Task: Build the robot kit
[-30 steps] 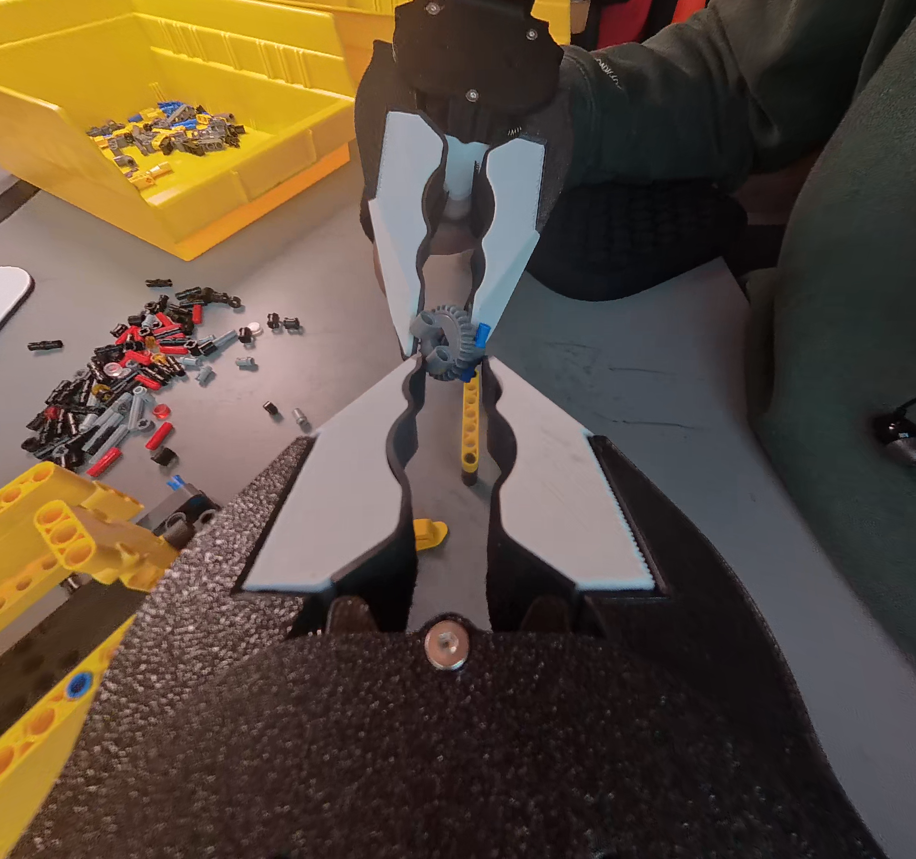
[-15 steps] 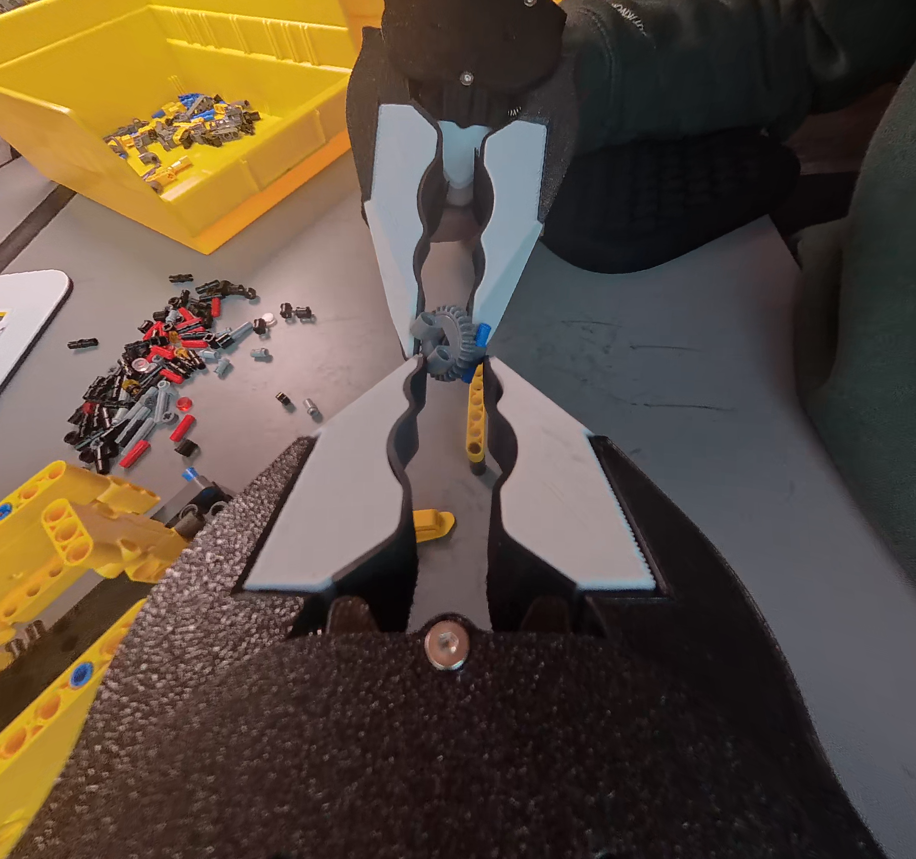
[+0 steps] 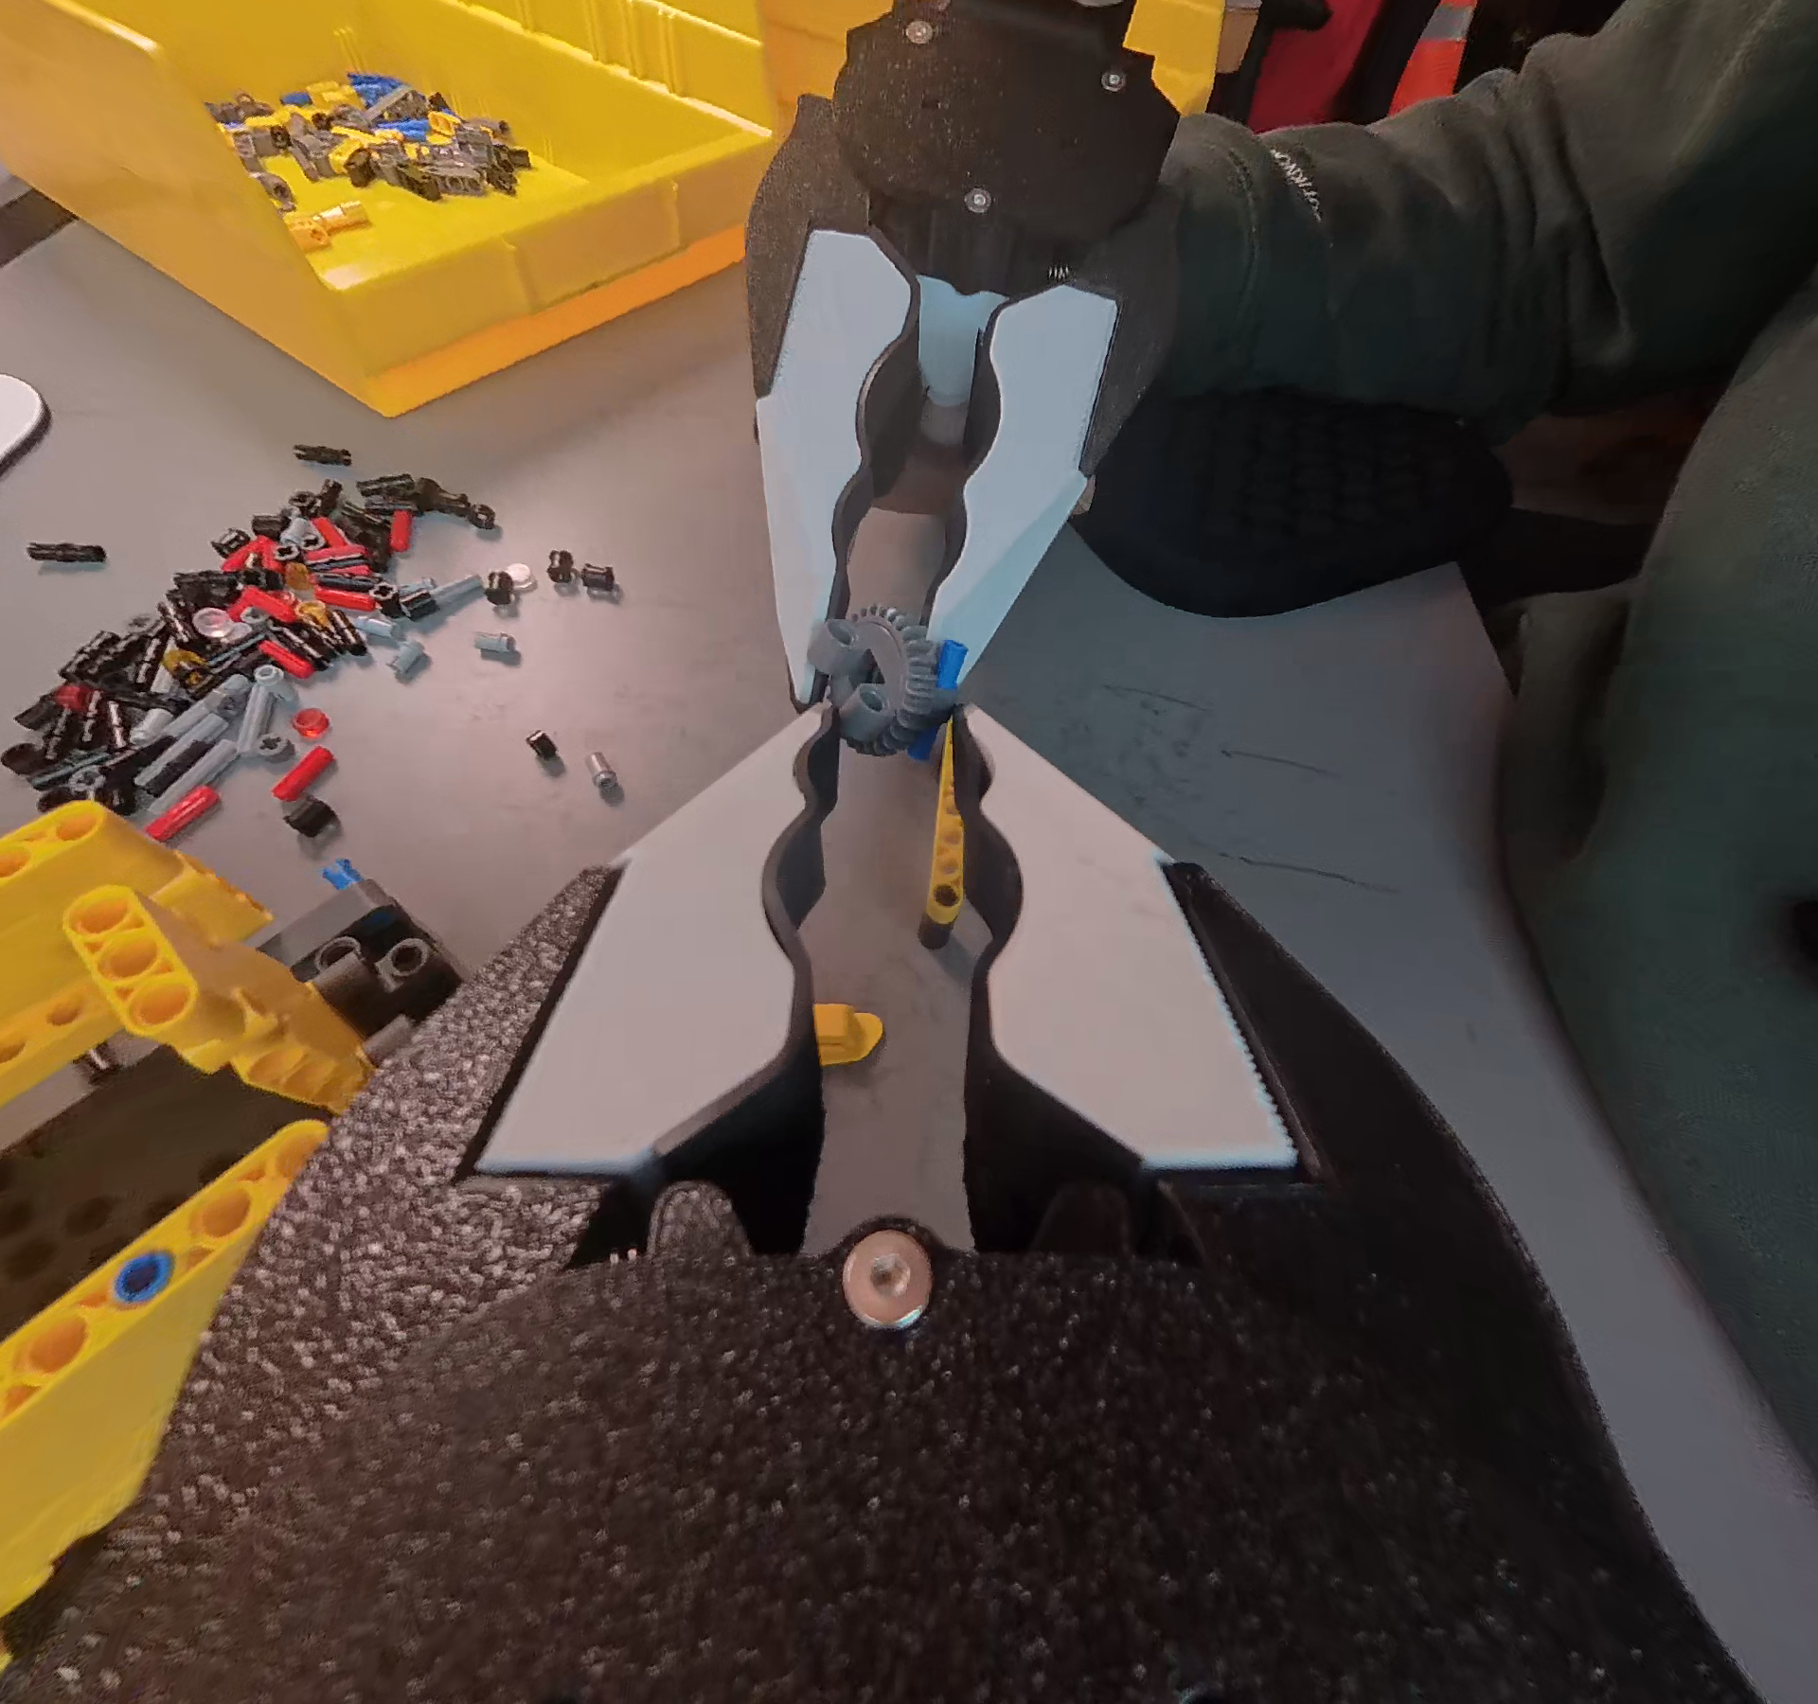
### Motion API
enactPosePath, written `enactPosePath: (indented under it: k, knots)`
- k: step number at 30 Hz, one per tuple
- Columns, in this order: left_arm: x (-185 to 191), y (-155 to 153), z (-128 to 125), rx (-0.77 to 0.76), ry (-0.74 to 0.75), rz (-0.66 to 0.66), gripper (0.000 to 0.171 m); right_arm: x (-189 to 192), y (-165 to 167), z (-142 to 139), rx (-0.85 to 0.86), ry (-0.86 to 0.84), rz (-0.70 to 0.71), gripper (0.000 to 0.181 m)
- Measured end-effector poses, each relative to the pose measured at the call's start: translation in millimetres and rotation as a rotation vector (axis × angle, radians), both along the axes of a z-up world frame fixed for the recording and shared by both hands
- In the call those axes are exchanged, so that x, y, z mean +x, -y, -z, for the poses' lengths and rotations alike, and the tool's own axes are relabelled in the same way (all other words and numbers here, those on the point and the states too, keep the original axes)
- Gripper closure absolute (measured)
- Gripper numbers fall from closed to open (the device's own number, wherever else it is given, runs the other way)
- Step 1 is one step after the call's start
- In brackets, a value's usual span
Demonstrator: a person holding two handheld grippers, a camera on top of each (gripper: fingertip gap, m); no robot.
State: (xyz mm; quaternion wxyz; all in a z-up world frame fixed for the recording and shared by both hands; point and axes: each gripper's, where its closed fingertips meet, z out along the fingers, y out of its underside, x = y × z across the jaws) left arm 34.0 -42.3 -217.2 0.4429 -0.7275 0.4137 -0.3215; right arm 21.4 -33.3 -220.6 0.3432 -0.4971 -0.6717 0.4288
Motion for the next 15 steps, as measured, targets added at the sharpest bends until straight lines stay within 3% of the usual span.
enactPosePath:
  k: [6,11,15]
  knots:
    - [-9.2,-4.4,4.6,-0.011,-0.025,-0.032,0.154,2.1,-5.1,8.8,-0.066,0.086,0.034,0.166]
    - [-7.7,-6.3,3.2,0.009,-0.057,-0.066,0.141,0.3,-7.1,5.7,-0.136,0.121,0.101,0.166]
    - [-3.8,-4.6,3.4,0.034,-0.085,-0.059,0.149,0.2,-3.2,7.1,-0.088,0.127,0.098,0.166]
